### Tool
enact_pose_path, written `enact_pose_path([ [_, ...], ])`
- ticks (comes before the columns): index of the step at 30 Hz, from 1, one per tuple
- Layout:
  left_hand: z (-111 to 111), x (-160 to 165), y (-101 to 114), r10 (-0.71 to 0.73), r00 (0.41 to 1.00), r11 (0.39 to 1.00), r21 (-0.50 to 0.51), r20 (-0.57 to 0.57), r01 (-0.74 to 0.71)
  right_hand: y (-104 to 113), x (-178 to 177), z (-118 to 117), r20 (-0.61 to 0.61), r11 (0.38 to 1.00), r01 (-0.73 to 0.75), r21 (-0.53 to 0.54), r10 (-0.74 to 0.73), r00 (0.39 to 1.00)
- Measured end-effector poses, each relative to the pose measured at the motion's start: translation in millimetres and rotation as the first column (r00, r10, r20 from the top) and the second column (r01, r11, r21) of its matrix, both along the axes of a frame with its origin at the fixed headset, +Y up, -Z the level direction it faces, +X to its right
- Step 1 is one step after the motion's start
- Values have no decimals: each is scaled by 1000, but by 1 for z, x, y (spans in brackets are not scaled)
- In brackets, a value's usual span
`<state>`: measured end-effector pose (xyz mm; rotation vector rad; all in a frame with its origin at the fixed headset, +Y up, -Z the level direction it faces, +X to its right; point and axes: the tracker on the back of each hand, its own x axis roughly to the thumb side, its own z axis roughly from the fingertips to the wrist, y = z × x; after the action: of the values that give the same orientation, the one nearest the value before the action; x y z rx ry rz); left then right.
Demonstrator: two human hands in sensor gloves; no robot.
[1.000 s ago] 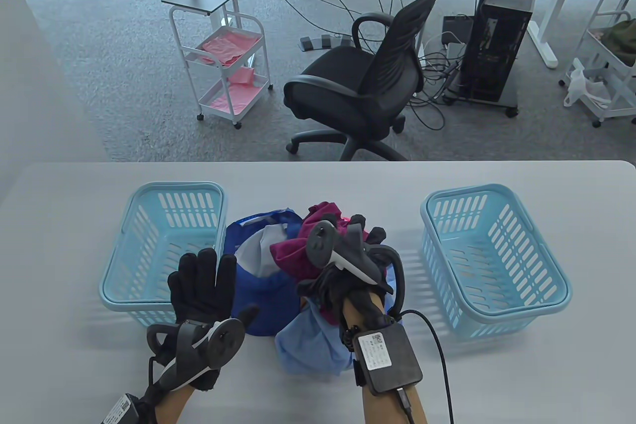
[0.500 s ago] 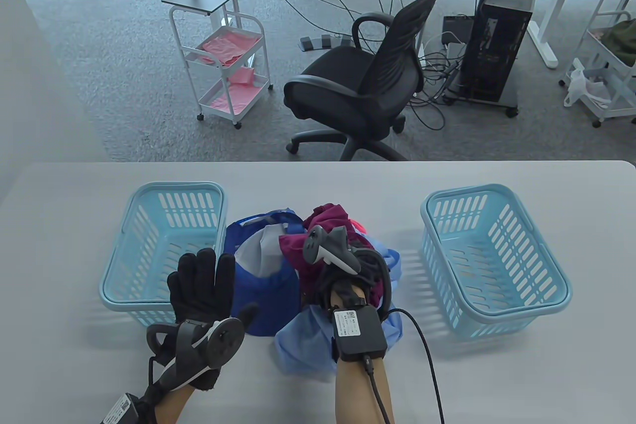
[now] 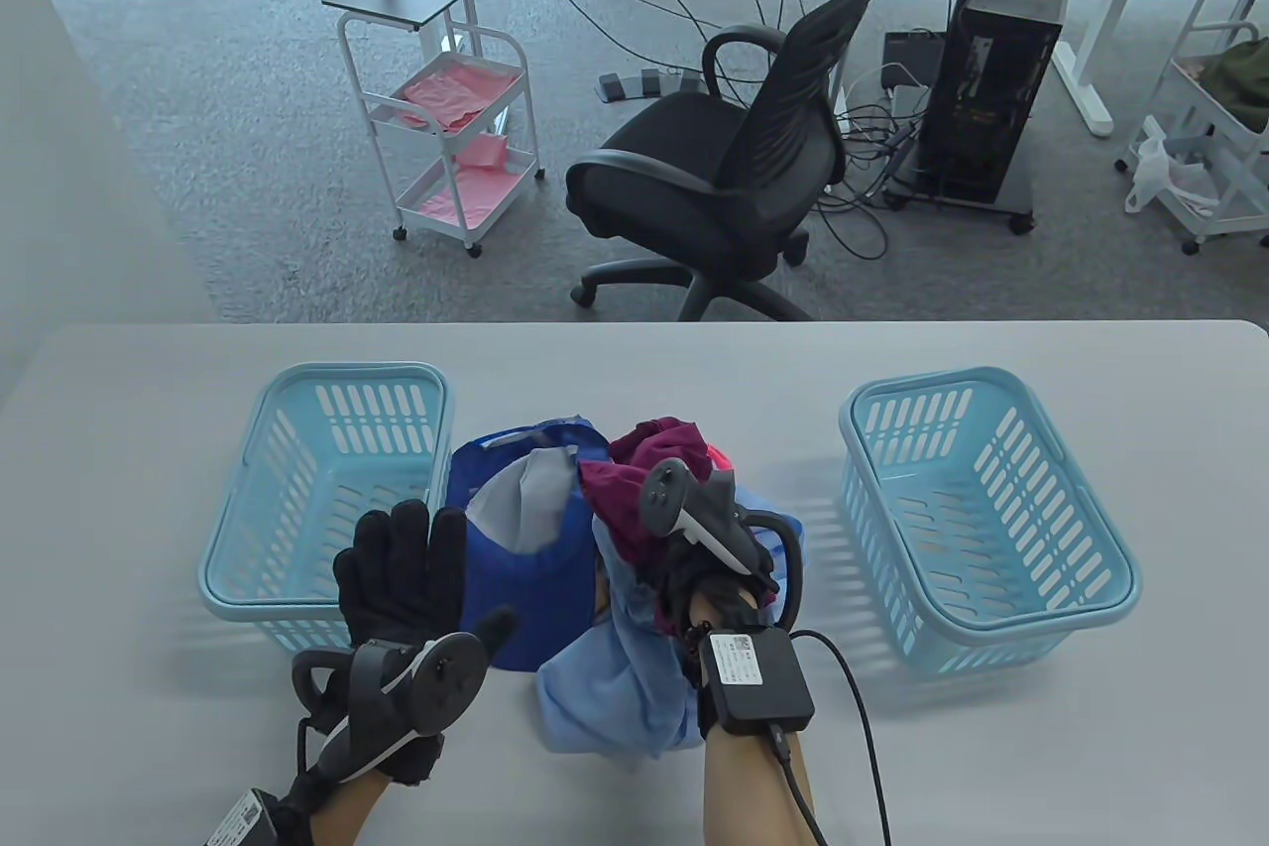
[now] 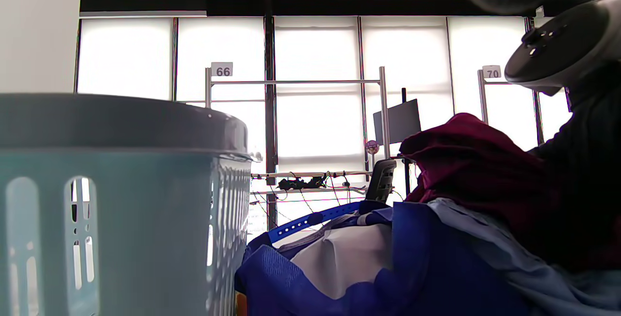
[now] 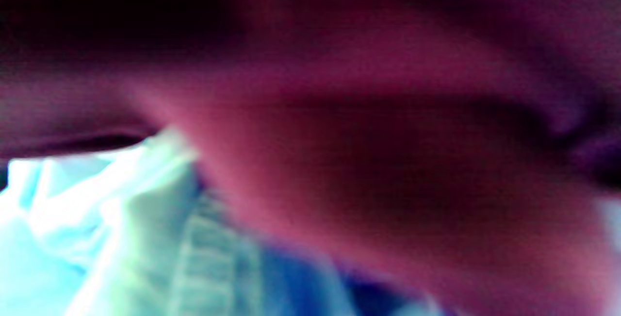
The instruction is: Sort apparel and towels into hand baskets
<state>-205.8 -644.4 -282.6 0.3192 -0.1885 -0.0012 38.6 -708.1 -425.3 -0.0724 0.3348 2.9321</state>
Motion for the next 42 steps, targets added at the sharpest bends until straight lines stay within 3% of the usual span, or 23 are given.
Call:
enact_pose_path([
  [12,3,-3,2,26,1000,1000,-9,-1,-26,16,17,26,77,976,83,201,-100,992],
  [25,2,-9,6,54,998,999,9,-19,-54,92,31,61,105,901,117,417,-176,979],
  [42,1,-11,7,51,998,999,4,-31,-50,153,33,69,31,808,222,546,-284,958],
])
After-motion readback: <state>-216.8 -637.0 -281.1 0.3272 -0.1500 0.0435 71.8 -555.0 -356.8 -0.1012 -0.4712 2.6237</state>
